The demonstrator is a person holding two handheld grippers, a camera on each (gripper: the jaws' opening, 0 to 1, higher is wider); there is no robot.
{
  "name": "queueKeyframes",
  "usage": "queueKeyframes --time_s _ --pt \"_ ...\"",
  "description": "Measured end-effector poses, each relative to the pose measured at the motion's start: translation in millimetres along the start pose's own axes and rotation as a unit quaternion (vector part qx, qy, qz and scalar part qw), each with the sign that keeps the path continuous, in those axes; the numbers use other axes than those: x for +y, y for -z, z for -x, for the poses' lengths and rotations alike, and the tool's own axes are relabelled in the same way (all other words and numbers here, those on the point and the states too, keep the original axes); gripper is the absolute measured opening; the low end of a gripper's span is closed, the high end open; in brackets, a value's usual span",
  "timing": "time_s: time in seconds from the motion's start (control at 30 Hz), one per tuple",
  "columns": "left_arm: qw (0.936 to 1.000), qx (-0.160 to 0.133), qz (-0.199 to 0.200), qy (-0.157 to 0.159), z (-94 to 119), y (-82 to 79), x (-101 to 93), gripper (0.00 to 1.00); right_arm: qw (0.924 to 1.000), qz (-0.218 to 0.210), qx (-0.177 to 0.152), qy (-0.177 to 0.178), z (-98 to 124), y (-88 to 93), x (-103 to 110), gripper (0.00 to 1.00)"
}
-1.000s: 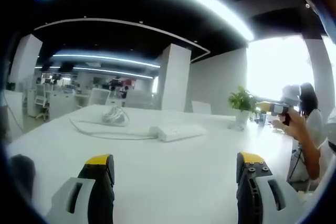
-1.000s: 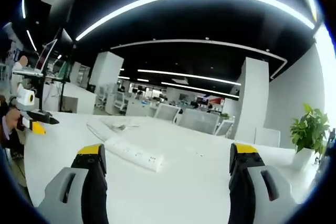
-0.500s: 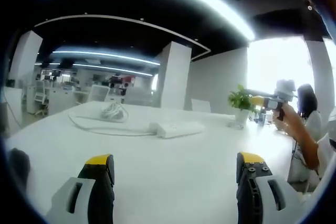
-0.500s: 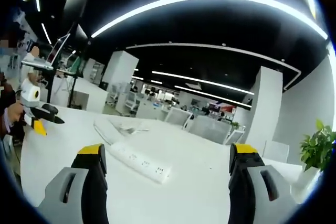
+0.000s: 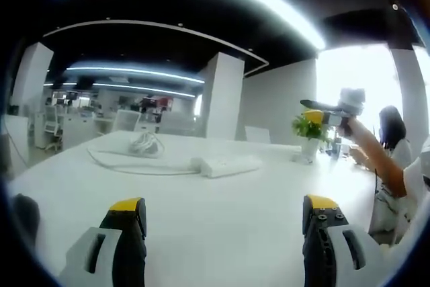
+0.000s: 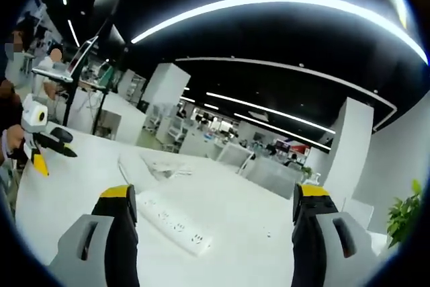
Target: Straighten the power strip on the desk, plug the charger into it
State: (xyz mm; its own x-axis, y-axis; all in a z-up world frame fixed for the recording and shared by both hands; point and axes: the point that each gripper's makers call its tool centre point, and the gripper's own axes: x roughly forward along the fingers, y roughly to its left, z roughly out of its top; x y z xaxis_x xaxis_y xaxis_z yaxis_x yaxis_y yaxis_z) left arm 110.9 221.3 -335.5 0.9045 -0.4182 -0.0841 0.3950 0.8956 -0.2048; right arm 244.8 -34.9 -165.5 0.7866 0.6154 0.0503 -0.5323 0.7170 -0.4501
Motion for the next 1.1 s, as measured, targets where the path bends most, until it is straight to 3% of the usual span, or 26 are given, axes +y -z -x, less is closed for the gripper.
queueKeyframes --time_s 0.2,0.4,0.83,1.1 --pt "1.0 -0.003 0.0 -0.003 1 -1.2 -1.0 0.99 0.9993 0.035 0.004 -0.015 -20 -15.1 -3 0.95" --pt "1.0 -0.004 0.002 0.001 1 -0.6 -3.6 0.99 0.9977 0.058 0.017 -0.032 -41 -13.8 1 0.94" --pt "1.0 -0.007 0.002 -0.002 -1 -1.6 1.0 0.99 0.9916 0.086 0.069 -0.067 -91 27.2 6 0.93" --pt "1.0 -0.005 0.007 -0.004 0 2.1 3.4 0.99 0.9873 0.111 0.082 -0.08 -108 39.8 10 0.93"
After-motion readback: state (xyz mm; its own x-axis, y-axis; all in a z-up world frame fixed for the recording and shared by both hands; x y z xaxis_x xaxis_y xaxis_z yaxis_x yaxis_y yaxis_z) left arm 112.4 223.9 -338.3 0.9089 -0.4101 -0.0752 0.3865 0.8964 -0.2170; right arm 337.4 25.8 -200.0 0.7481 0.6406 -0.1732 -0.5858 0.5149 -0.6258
